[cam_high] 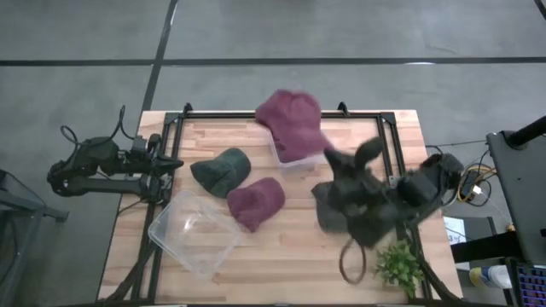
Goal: Pick & Place hat
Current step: Put the dark red cap into the top transparent bin
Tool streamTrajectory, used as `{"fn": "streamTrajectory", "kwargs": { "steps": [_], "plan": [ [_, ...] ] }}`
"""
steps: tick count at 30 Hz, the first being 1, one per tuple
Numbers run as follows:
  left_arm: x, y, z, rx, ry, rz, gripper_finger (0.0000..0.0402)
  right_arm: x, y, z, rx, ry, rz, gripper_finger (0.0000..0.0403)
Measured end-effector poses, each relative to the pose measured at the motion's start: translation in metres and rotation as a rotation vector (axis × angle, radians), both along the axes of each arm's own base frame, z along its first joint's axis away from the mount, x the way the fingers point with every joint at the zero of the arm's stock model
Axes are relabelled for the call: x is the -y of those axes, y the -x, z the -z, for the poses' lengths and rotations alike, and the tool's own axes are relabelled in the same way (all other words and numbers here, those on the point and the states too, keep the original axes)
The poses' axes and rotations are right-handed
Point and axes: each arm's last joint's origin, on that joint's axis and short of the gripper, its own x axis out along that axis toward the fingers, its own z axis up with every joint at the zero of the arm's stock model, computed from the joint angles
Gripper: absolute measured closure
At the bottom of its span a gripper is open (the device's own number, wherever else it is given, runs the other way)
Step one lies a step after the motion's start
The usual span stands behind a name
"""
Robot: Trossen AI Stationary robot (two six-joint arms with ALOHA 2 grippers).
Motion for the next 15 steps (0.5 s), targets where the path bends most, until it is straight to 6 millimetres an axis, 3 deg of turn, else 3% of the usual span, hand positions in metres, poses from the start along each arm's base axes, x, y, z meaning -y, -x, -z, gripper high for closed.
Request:
{"fn": "streamTrajectory", "kwargs": {
  "steps": [8,15],
  "plan": [
    [0.0,0.0,0.0,-0.002,-0.027,0.003,0.0401,0.052,-0.031,-0.001,-0.104,0.05,0.148,0.0392],
    [0.0,0.0,0.0,-0.004,-0.05,0.007,0.0401,0.066,-0.061,0.025,-0.239,0.024,0.163,0.0392]
  ]
}}
